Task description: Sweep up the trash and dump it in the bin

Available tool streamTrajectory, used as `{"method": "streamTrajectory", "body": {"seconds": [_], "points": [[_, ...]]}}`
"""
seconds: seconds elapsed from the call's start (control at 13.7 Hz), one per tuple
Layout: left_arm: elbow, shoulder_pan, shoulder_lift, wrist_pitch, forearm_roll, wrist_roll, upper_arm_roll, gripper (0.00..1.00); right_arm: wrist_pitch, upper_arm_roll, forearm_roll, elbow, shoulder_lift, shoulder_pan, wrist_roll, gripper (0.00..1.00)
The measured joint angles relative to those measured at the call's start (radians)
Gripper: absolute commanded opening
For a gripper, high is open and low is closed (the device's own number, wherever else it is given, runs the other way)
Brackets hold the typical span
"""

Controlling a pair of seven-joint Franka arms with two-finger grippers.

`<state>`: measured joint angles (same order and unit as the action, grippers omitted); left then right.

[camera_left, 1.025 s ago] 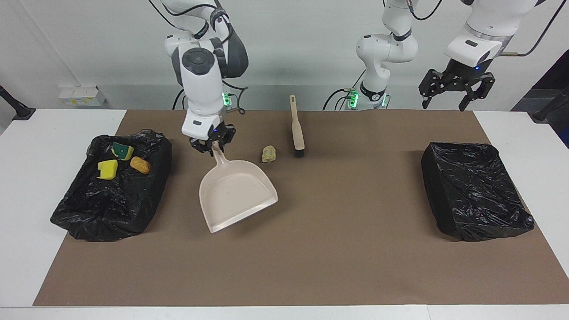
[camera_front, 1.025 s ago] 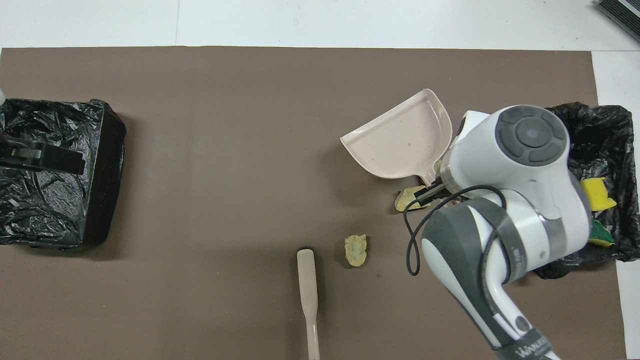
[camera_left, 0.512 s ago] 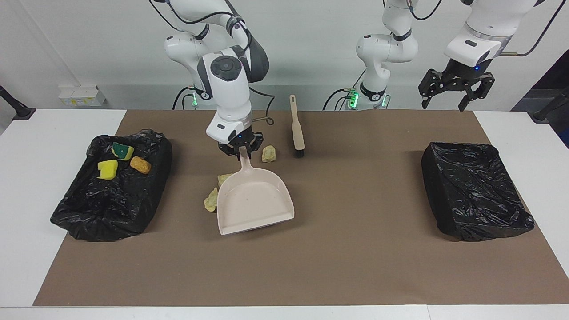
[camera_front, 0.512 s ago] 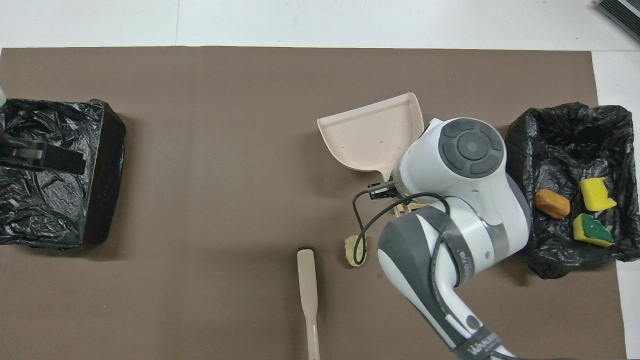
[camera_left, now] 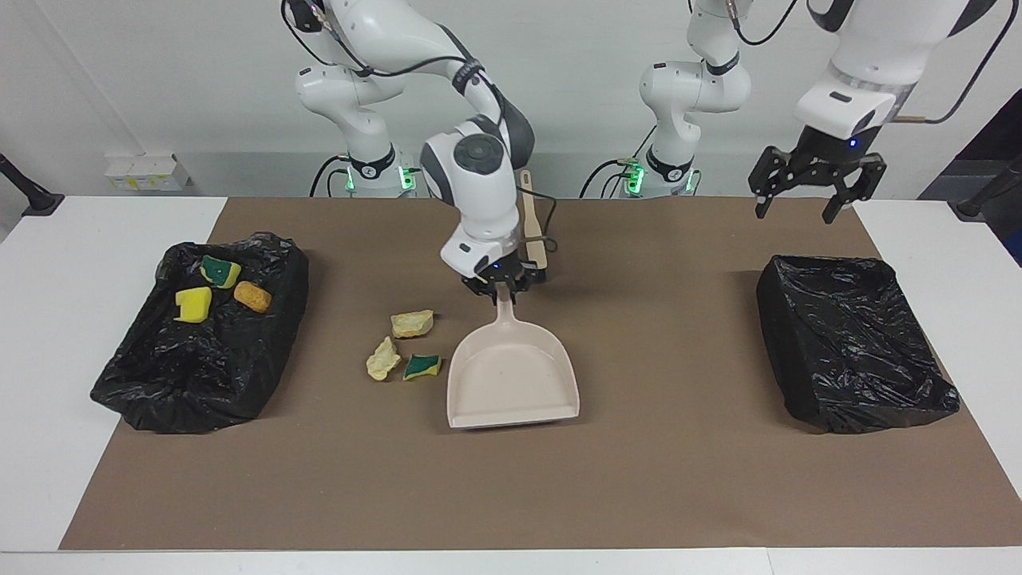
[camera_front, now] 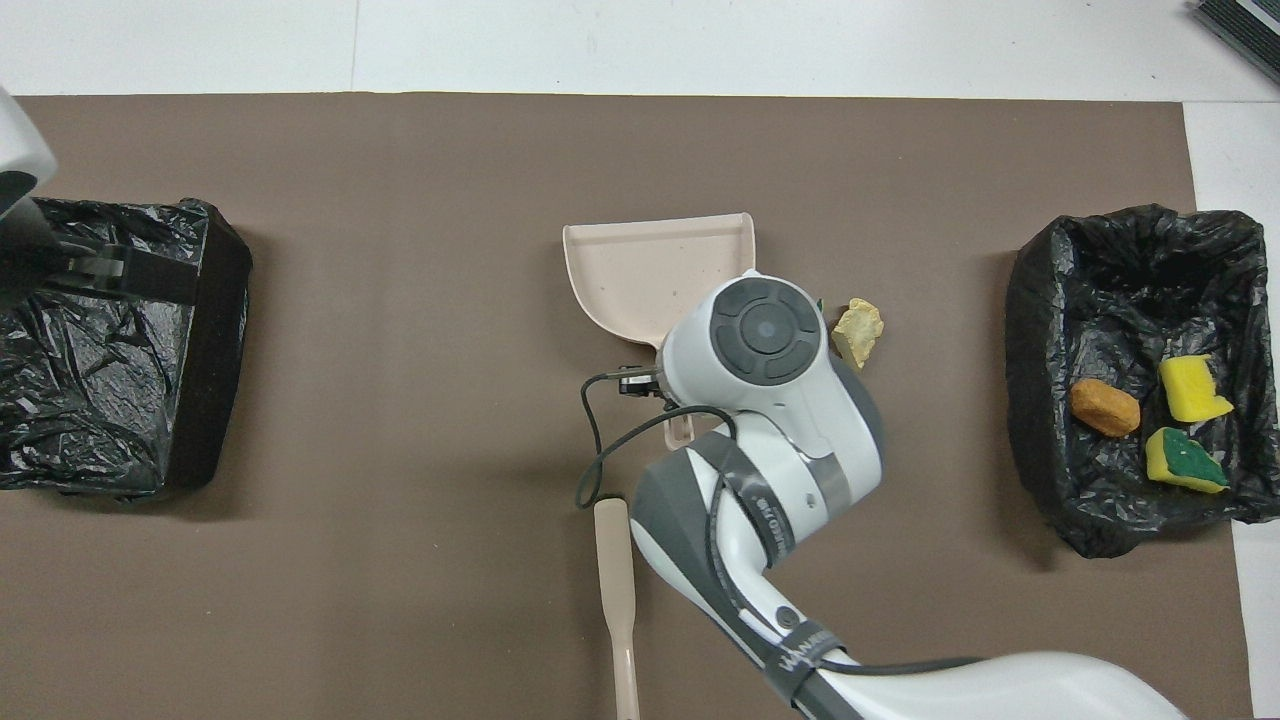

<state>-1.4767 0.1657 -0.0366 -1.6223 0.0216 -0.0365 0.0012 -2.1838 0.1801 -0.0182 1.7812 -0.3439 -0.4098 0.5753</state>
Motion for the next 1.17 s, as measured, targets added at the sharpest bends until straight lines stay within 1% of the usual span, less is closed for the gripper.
{"method": "streamTrajectory", "body": {"seconds": [0.07,0.15,0.22,0.44,0.66,0.73,1.02,1.17], "points": [[-0.006,0.000,-0.018,-0.019,0.000,0.000,-0.001,1.00,-0.004,0.000,0.003,-0.016,-0.034,-0.019,0.024,0.00],[-0.019,0.000,-0.032,-0.049,0.000,0.000,-0.001,1.00,-0.004,0.000,0.006,-0.024,-0.057,-0.029,0.032,0.27],[-0.041,0.000,-0.042,-0.089,0.000,-0.001,-0.001,1.00,-0.004,0.000,0.006,-0.025,-0.065,-0.030,0.033,0.99],[-0.100,0.001,-0.061,-0.177,0.000,-0.001,-0.002,1.00,-0.004,-0.003,0.006,-0.028,-0.065,-0.024,0.033,1.00],[-0.114,0.013,-0.097,-0.230,-0.001,-0.001,-0.009,1.00,0.020,-0.003,0.006,-0.035,-0.052,-0.022,0.033,1.00],[-0.115,0.027,-0.112,-0.241,-0.001,-0.001,-0.012,1.00,0.052,-0.003,0.006,-0.040,-0.038,-0.021,0.033,1.00],[-0.117,0.080,-0.154,-0.314,-0.001,0.007,-0.015,1.00,0.245,-0.001,0.003,-0.046,0.060,-0.017,0.033,1.00],[-0.118,0.090,-0.181,-0.339,-0.001,0.008,-0.016,1.00,0.280,0.008,-0.002,-0.008,0.099,-0.036,0.033,1.00]]}}
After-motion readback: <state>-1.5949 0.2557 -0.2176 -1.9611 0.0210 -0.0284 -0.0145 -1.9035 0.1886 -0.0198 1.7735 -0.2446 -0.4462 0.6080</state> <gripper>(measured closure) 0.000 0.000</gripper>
